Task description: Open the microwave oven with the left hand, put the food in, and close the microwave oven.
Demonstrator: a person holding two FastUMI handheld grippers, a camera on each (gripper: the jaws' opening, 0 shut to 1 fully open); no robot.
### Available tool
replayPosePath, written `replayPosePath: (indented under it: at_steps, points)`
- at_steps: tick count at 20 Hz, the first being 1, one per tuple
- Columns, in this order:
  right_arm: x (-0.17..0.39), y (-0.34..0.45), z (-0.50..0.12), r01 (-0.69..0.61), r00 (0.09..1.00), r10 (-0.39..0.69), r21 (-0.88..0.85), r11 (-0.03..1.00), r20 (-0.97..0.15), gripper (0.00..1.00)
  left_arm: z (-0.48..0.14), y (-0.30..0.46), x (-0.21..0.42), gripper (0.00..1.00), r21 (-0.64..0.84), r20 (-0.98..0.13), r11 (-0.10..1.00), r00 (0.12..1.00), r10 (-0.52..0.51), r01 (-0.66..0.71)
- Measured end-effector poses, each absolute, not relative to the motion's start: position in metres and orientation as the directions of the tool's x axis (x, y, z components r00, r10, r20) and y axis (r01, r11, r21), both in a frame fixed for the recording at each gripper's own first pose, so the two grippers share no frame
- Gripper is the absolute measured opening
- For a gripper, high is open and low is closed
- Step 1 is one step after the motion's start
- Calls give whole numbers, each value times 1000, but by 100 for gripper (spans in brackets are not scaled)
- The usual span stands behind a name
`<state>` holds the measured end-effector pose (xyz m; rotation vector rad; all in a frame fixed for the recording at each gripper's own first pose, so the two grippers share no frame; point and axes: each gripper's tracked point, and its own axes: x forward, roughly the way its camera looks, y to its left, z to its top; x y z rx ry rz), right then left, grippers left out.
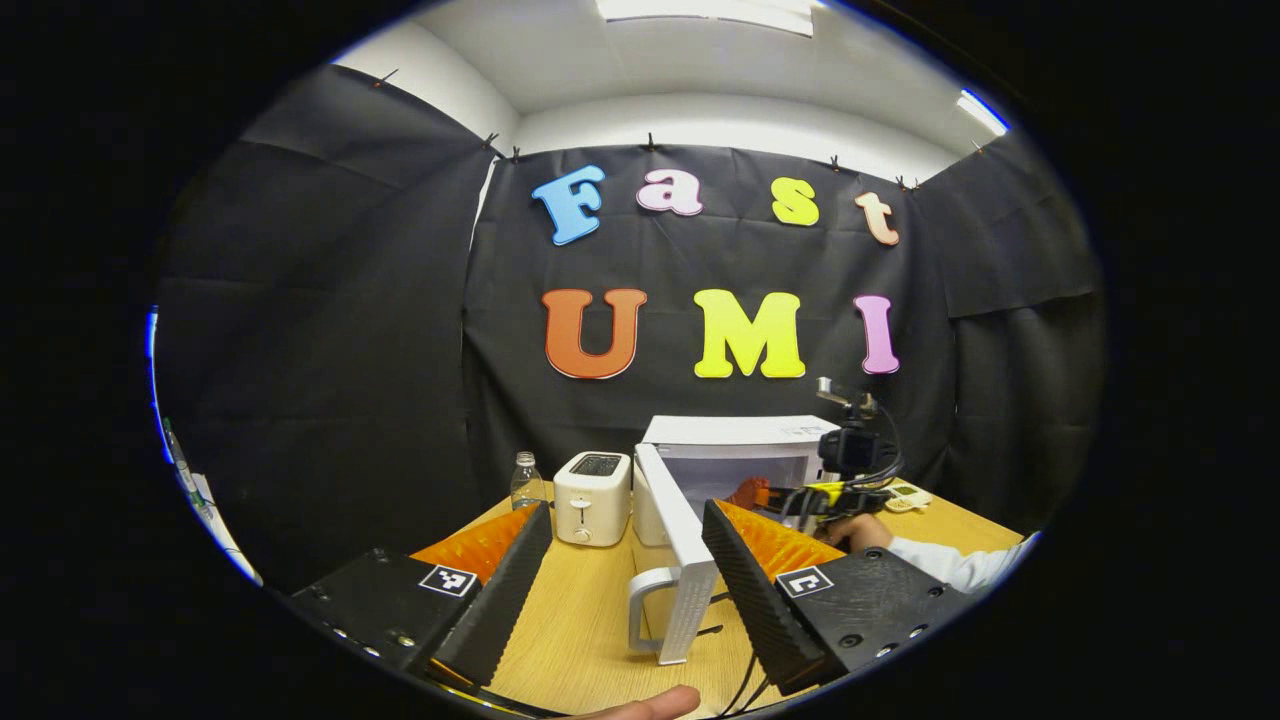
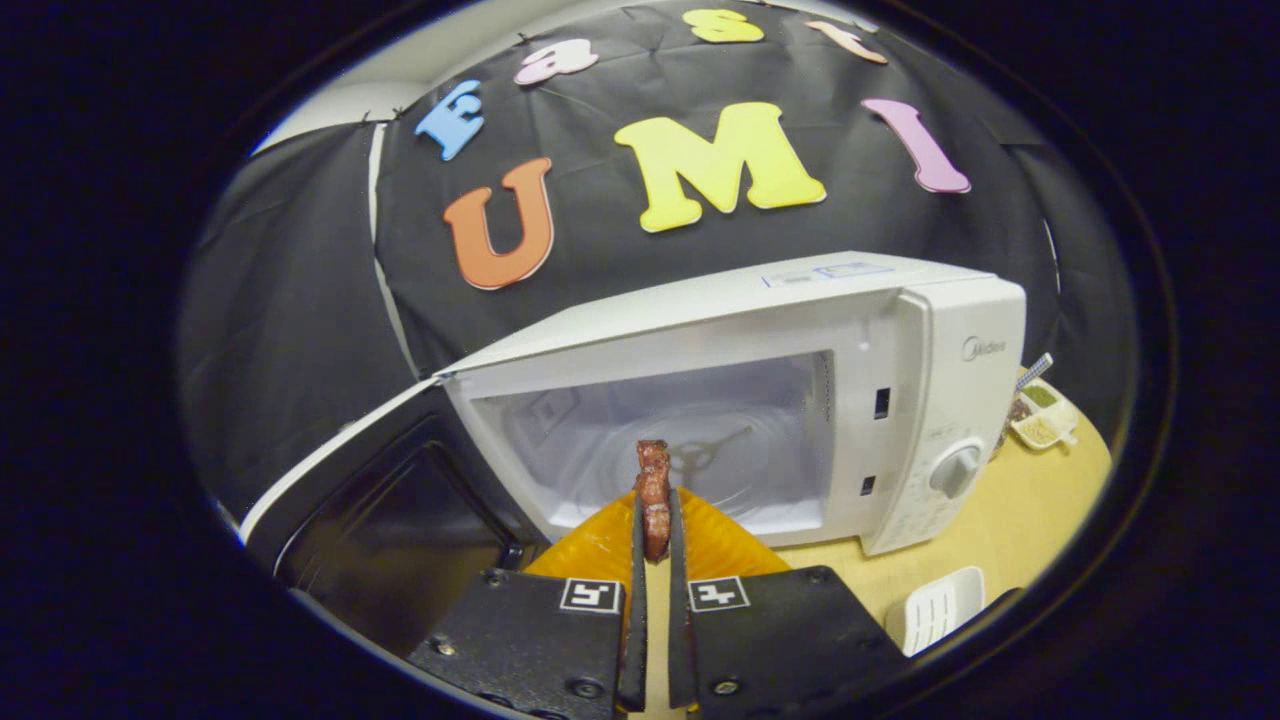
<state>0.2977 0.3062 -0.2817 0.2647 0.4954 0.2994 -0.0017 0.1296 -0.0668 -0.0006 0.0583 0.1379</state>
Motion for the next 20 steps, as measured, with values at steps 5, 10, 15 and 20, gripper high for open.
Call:
replayPosePath:
  at_steps: [5, 10, 15, 20]
  points:
    - [335, 318, -319, -66, 855, 262, 407, 911, -447, 12, -69, 128, 3, 93, 6, -70, 992, 990, 123, -123]
    - [362, 320, -339, 102, 865, 216, 580, 808, -453, 13, -84, 146, 12, 93, -10, -105, 990, 984, 142, -144]
    - [382, 330, -347, 144, 895, 161, 612, 778, -416, 14, -96, 158, 18, 93, -22, -135, 986, 978, 162, -166]
    - [385, 339, -356, 168, 900, 134, 614, 771, -414, 17, -108, 168, 22, 93, -29, -165, 979, 967, 192, -200]
